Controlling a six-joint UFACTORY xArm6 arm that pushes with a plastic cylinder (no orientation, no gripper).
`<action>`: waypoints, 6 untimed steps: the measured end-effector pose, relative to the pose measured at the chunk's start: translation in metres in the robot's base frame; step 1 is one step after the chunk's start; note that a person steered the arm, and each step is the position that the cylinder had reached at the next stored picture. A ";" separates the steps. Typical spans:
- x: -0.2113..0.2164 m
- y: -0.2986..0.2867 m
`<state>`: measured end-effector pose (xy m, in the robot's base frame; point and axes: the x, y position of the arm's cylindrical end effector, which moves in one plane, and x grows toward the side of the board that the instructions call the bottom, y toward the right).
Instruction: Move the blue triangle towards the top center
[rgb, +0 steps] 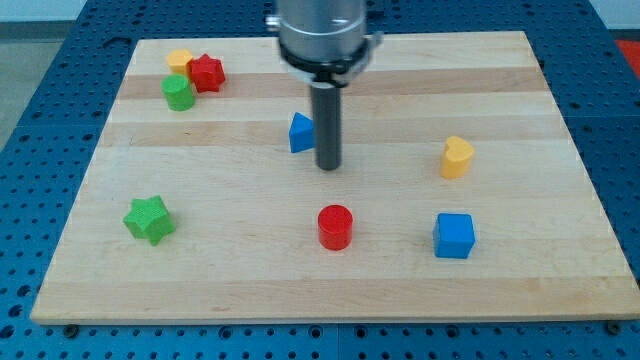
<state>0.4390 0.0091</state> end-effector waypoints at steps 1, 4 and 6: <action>-0.002 0.011; -0.020 -0.037; -0.057 -0.061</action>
